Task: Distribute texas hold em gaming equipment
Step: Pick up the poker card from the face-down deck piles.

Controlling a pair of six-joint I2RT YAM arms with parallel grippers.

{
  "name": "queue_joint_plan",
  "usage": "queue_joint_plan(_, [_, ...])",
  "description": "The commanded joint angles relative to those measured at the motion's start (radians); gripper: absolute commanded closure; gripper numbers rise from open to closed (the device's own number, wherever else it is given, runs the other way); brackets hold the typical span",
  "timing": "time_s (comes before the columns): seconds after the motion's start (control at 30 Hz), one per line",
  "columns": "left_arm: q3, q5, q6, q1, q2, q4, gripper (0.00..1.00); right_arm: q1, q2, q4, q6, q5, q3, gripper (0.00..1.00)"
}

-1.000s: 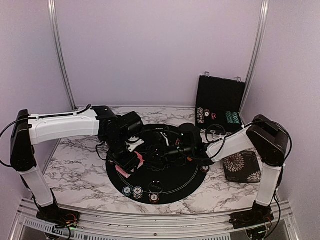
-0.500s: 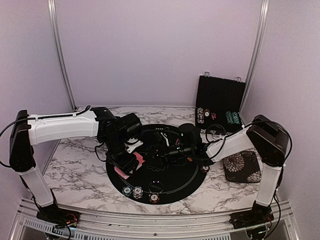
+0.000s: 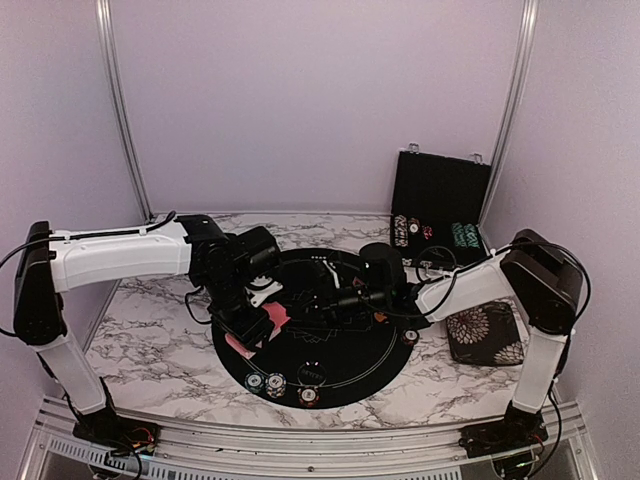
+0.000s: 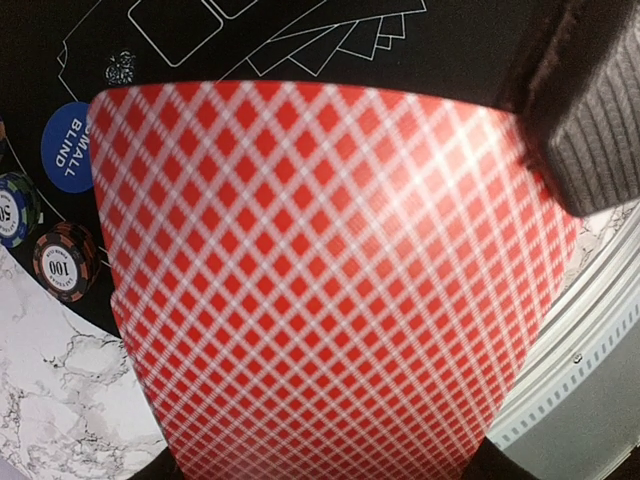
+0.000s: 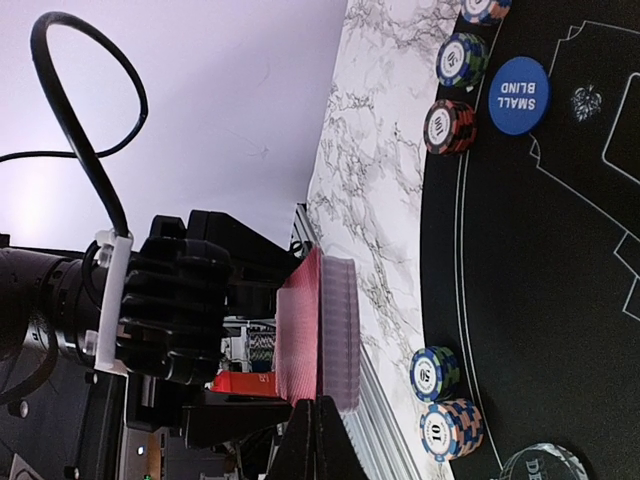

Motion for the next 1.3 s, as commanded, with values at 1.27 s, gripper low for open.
queue_joint_plan(1.27, [-0.148, -0.004, -0.04, 0.133, -0.115, 0.052, 0.4, -0.109, -0.043, 0.087, 0.053, -0.04, -0.029, 1.0])
